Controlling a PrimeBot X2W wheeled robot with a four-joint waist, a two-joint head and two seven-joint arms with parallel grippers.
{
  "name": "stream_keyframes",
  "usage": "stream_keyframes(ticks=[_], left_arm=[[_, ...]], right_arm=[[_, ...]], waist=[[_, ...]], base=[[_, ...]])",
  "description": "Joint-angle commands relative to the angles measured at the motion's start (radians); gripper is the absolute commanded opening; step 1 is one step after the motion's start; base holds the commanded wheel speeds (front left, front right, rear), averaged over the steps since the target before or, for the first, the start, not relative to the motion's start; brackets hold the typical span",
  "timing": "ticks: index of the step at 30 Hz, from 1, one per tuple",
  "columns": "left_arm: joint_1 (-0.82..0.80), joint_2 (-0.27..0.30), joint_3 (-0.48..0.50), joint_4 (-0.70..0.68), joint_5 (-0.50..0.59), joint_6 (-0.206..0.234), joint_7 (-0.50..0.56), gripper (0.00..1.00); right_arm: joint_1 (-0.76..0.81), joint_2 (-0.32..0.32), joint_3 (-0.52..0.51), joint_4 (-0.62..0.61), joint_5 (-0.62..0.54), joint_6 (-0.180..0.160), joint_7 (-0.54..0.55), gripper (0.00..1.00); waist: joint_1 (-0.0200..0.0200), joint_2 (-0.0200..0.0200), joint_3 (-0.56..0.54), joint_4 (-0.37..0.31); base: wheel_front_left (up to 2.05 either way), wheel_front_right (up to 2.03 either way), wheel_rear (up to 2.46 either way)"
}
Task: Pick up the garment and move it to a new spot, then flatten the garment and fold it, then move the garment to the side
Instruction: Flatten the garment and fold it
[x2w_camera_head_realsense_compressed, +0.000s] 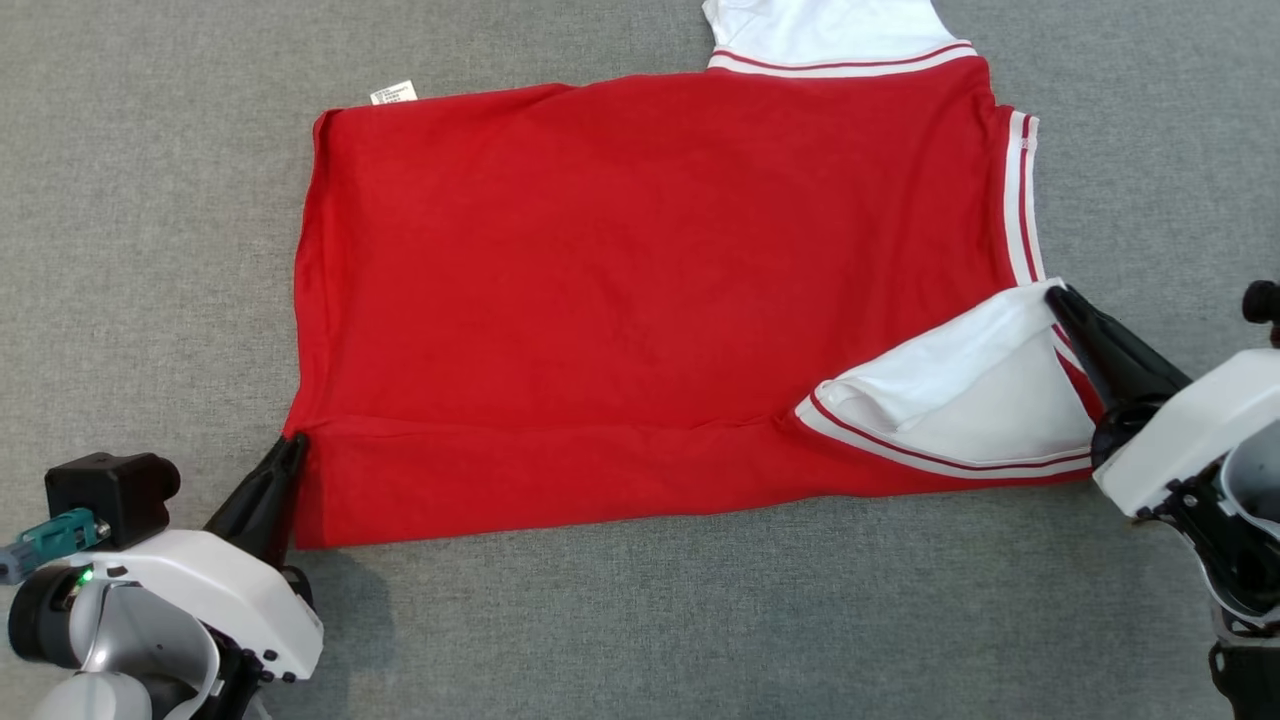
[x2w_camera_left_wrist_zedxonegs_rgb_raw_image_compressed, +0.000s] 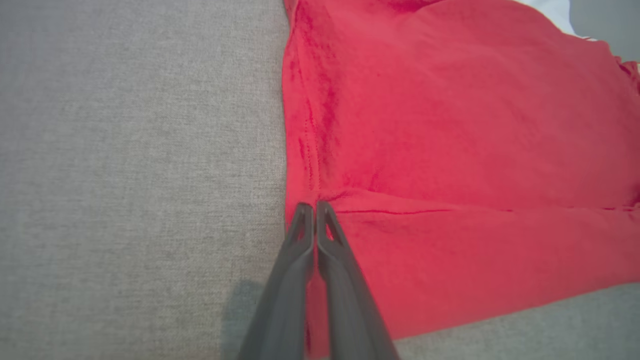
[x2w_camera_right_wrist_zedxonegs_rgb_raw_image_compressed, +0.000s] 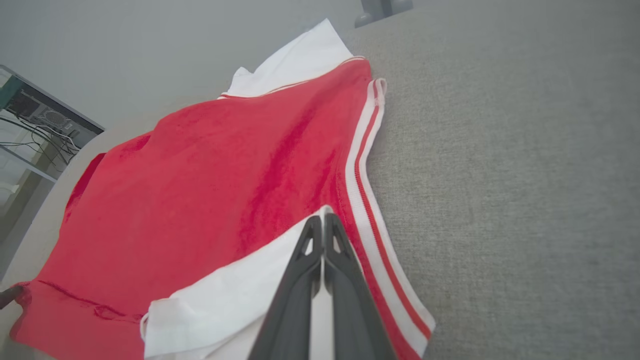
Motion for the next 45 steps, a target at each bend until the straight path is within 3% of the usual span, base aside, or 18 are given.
stream_keyframes(ticks=[1, 3, 4, 5, 6, 7, 15, 21, 26, 31, 45], left_arm=[[-0.02, -0.003, -0.002, 0.012, -0.006, -0.009, -0.007, 0.0], [-0.026, -0.01, -0.01, 0.022, -0.015, -0.018, -0.006, 0.0], [-0.028, -0.014, -0.013, 0.027, -0.018, -0.024, -0.004, 0.09], [-0.029, -0.015, -0.014, 0.031, -0.02, -0.027, -0.006, 0.41], [-0.031, -0.02, -0.013, 0.033, -0.023, -0.03, -0.015, 0.95], [-0.033, -0.026, -0.011, 0.034, -0.024, -0.032, -0.025, 1.0], [-0.059, -0.113, 0.046, 0.03, 0.012, -0.014, -0.239, 1.0], [-0.1, -0.152, 0.059, 0.056, 0.097, -0.009, -0.422, 1.0], [-0.115, -0.156, 0.058, 0.08, 0.18, 0.001, -0.484, 1.0], [-0.096, -0.147, 0.043, 0.116, 0.285, 0.01, -0.503, 1.0], [-0.085, -0.16, 0.043, 0.192, 0.305, -0.04, -0.508, 1.0]], right_arm=[[-0.021, -0.011, 0.011, 0.027, 0.011, 0.0, -0.022, 0.0], [-0.034, -0.027, 0.023, 0.057, 0.005, 0.0, -0.051, 0.0], [-0.039, -0.023, 0.031, 0.068, 0.018, 0.0, -0.068, 0.0], [-0.041, -0.022, 0.036, 0.077, 0.029, 0.0, -0.086, 0.0], [-0.041, -0.029, 0.041, 0.084, 0.033, 0.0, -0.105, 0.54], [-0.04, -0.029, 0.044, 0.089, 0.044, 0.0, -0.128, 1.0], [0.015, -0.001, -0.004, 0.074, 0.0, 0.0, -0.387, 1.0], [0.064, 0.031, -0.011, 0.027, -0.168, 0.0, -0.592, 1.0], [0.103, 0.034, -0.003, 0.015, -0.288, 0.0, -0.674, 1.0], [0.158, 0.059, -0.013, 0.035, -0.355, 0.0, -0.701, 1.0], [0.185, 0.08, -0.026, 0.057, -0.378, 0.0, -0.701, 1.0]], waist=[[0.0, 0.0, 0.003, 0.003], [0.0, 0.0, 0.003, 0.006], [0.0, 0.0, 0.002, 0.007], [0.0, 0.0, 0.0, 0.007], [0.0, 0.0, -0.002, 0.009], [0.0, 0.0, -0.006, 0.01], [0.0, 0.0, -0.059, 0.015], [0.0, 0.0, -0.104, 0.008], [0.0, 0.0, -0.133, 0.002], [0.0, 0.0, -0.166, -0.001], [0.0, 0.0, -0.191, 0.005]], base=[[0.0, 0.0, 0.0], [0.0, 0.0, 0.0], [0.0, 0.0, 0.0], [0.0, 0.0, 0.0], [0.0, 0.0, 0.0], [0.0, 0.0, 0.0], [0.0, 0.0, 0.0], [0.0, 0.0, 0.0], [0.0, 0.0, 0.0], [0.0, 0.0, 0.0], [0.0, 0.0, 0.0]])
